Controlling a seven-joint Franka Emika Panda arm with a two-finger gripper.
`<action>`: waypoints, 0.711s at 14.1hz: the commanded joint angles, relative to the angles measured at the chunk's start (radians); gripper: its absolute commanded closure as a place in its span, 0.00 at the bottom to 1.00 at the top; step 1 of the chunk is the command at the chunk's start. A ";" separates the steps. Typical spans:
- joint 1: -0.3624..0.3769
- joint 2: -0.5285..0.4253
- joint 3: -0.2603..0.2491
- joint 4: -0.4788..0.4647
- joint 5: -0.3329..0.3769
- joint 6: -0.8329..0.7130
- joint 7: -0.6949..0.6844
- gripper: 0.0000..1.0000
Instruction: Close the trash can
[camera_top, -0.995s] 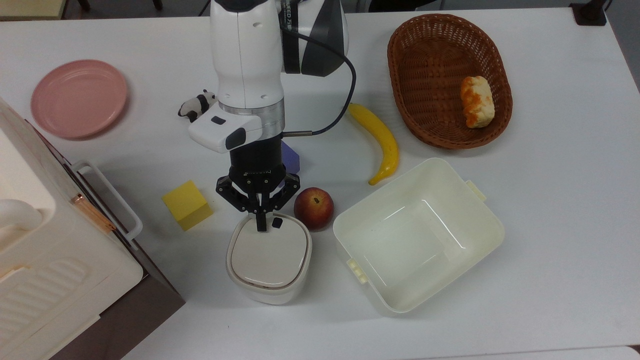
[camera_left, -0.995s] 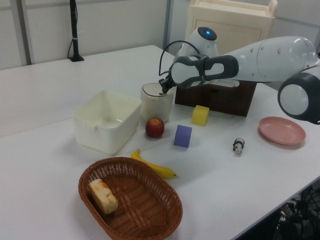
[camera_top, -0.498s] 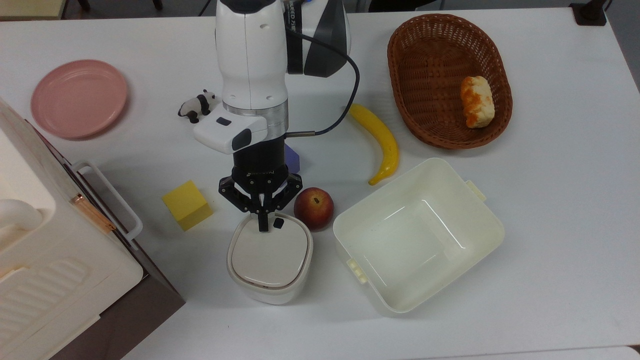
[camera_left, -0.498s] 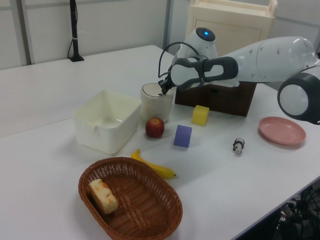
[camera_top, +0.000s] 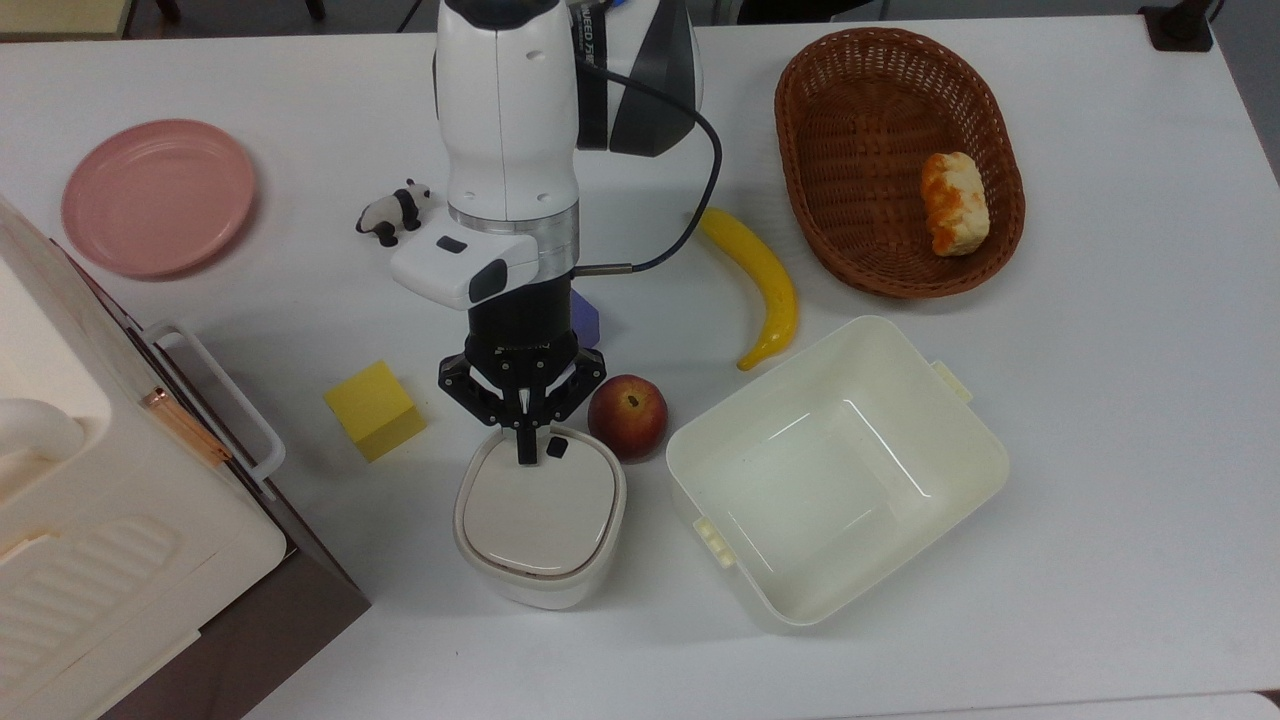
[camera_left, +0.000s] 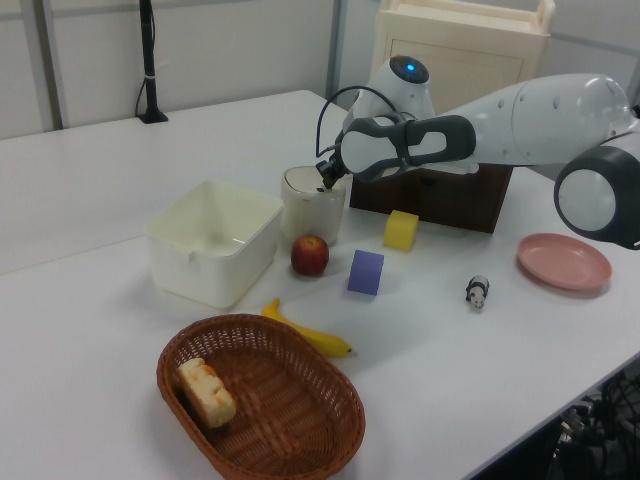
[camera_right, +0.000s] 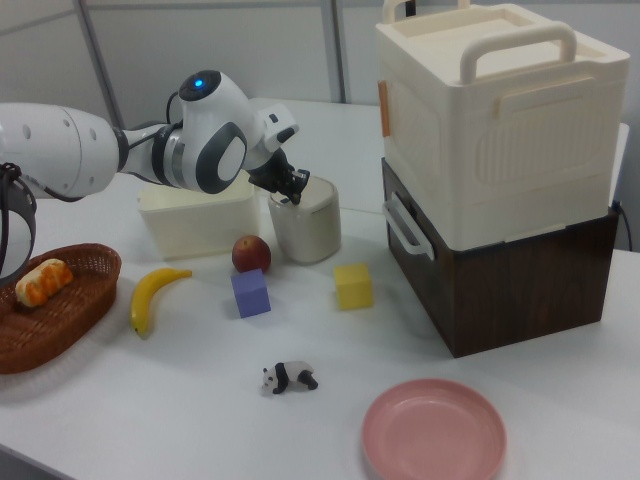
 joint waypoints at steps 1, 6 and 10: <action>0.001 -0.063 0.002 -0.037 0.009 0.013 0.014 1.00; -0.011 -0.212 0.004 -0.078 0.027 -0.048 0.033 1.00; -0.008 -0.362 0.005 -0.082 0.043 -0.433 0.028 1.00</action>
